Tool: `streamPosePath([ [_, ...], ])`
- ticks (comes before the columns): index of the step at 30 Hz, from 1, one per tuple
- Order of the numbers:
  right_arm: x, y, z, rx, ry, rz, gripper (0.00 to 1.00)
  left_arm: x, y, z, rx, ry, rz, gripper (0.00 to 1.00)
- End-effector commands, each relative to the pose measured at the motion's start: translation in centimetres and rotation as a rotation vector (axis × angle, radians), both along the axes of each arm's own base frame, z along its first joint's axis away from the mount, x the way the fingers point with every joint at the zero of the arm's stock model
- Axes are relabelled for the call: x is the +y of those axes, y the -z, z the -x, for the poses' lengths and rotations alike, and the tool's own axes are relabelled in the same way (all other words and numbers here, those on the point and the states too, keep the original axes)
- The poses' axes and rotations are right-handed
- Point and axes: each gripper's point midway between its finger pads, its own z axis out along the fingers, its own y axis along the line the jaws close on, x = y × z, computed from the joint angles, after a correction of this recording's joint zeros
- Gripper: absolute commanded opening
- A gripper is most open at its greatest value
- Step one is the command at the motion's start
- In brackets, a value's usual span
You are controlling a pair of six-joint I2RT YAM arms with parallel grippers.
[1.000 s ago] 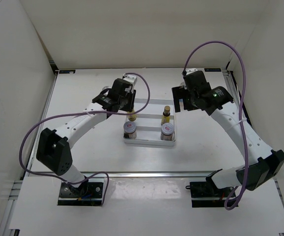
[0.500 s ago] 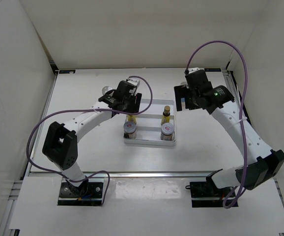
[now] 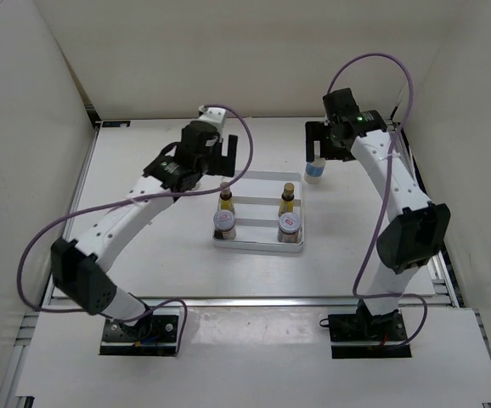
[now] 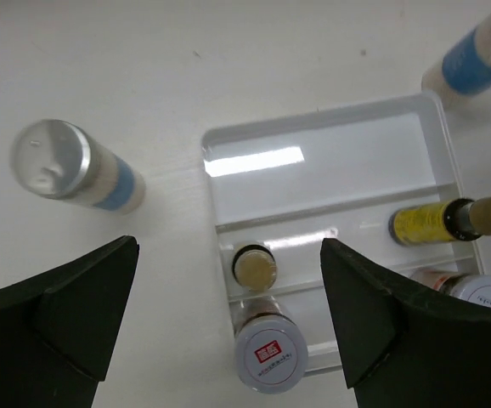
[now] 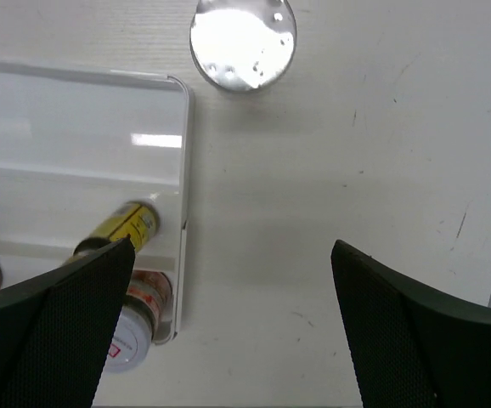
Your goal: Organize the condiment bottles
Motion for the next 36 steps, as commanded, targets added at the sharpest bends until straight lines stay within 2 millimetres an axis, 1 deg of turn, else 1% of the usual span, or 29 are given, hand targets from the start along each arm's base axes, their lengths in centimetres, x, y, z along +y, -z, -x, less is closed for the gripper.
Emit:
streamPosePath([
  [1, 0.4, 1.0, -2.5, 0.011, -0.022, 0.007, 1.00, 5.5, -6.6, 1.0, -0.170, -0.146, -0.024, 1.00],
  [2, 0.9, 1.0, -3.1, 0.010, -0.031, -0.008, 1.00, 6.4, -6.5, 1.2, -0.172, -0.170, -0.031, 1.00],
  [3, 0.7, 1.6, -3.8, 0.016, -0.026, -0.021, 1.00, 7.6, -6.8, 1.5, -0.182, -0.196, -0.030, 1.00],
  [4, 0.7, 3.1, -4.5, 0.051, -0.023, -0.024, 1.00, 9.5, -5.1, 1.7, -0.155, -0.245, -0.056, 1.00],
  [6, 1.1, 3.7, -5.2, 0.060, -0.030, -0.032, 1.00, 11.3, -3.8, 2.3, -0.136, -0.283, -0.077, 1.00],
  [7, 0.8, 5.1, -5.6, 0.091, -0.012, -0.029, 1.00, 12.9, -2.5, 2.9, -0.115, -0.319, -0.082, 1.00],
  [9, 0.8, 5.3, -6.4, 0.079, -0.004, -0.019, 1.00, 13.7, -1.2, 3.3, -0.092, -0.319, -0.073, 1.00],
  [10, 0.3, 6.1, -6.9, 0.087, 0.010, -0.009, 1.00, 14.6, -0.8, 3.4, -0.083, -0.330, -0.084, 1.00],
  [11, 0.0, 6.2, -7.2, 0.088, 0.017, -0.019, 1.00, 14.8, 0.5, 3.8, -0.058, -0.329, -0.100, 1.00],
  [12, -0.6, 6.6, -7.7, 0.092, 0.032, -0.018, 1.00, 14.8, 0.4, 3.8, -0.069, -0.329, -0.093, 1.00],
  [13, -0.4, 7.1, -7.7, 0.105, 0.035, -0.031, 1.00, 14.8, 0.2, 3.7, -0.078, -0.330, -0.088, 1.00],
  [14, -0.5, 6.8, -8.4, 0.092, 0.037, -0.054, 1.00, 14.8, 0.7, 3.8, -0.067, -0.335, -0.085, 1.00],
  [15, -0.8, 7.1, -8.9, 0.094, 0.043, -0.063, 0.98, 14.6, 0.6, 3.7, -0.072, -0.328, -0.076, 1.00],
  [16, -0.6, 7.2, -9.2, 0.095, 0.037, -0.074, 0.96, 14.5, 0.6, 3.7, -0.072, -0.328, -0.075, 1.00],
  [17, -0.8, 7.9, -9.5, 0.107, 0.041, -0.079, 0.94, 14.5, 0.9, 3.6, -0.065, -0.327, -0.080, 1.00],
  [18, -0.6, 8.0, -9.7, 0.107, 0.029, -0.082, 0.88, 14.5, 0.9, 3.6, -0.064, -0.327, -0.080, 1.00],
  [19, -0.4, 8.1, -9.9, 0.108, 0.024, -0.090, 0.85, 14.7, 1.5, 3.6, -0.051, -0.340, -0.088, 1.00],
  [20, -0.3, 8.1, -10.4, 0.098, 0.023, -0.092, 0.83, 14.7, 2.1, 3.7, -0.039, -0.344, -0.087, 1.00],
  [21, -0.1, 8.1, -10.4, 0.100, 0.007, -0.098, 0.83, 14.7, 2.6, 3.9, -0.029, -0.344, -0.093, 1.00],
  [23, 0.4, 8.4, -11.0, 0.091, -0.006, -0.118, 0.82, 14.7, 2.9, 3.9, -0.036, -0.350, -0.079, 1.00],
  [26, 0.6, 8.2, -11.3, 0.083, -0.021, -0.123, 0.74, 14.9, 4.1, 4.5, -0.032, -0.355, -0.074, 1.00],
  [27, 0.8, 8.2, -11.3, 0.085, -0.037, -0.129, 0.68, 15.0, 4.5, 4.8, -0.034, -0.355, -0.072, 1.00],
  [28, 0.8, 8.7, -11.3, 0.094, -0.036, -0.127, 0.64, 15.2, 4.8, 5.1, -0.031, -0.355, -0.075, 1.00],
  [29, 0.9, 8.6, -11.5, 0.085, -0.037, -0.129, 0.61, 15.2, 4.6, 5.2, -0.046, -0.355, -0.065, 1.00],
  [30, 0.8, 8.6, -11.5, 0.084, -0.044, -0.124, 0.59, 15.4, 5.2, 5.6, -0.036, -0.355, -0.071, 1.00],
  [32, 0.9, 7.2, -11.6, 0.054, -0.047, -0.129, 0.53, 15.3, 4.6, 5.5, -0.063, -0.356, -0.054, 1.00],
  [34, 1.0, 6.0, -11.2, 0.041, -0.055, -0.142, 0.47, 15.6, 4.8, 5.7, -0.065, -0.365, -0.060, 1.00],
  [35, 0.9, 4.7, -10.8, 0.018, -0.065, -0.140, 0.42, 15.6, 4.6, 5.6, -0.072, -0.365, -0.055, 1.00],
  [36, 1.4, 3.6, -10.5, -0.003, -0.079, -0.144, 0.40, 15.6, 4.6, 5.6, -0.072, -0.365, -0.055, 1.00],
])
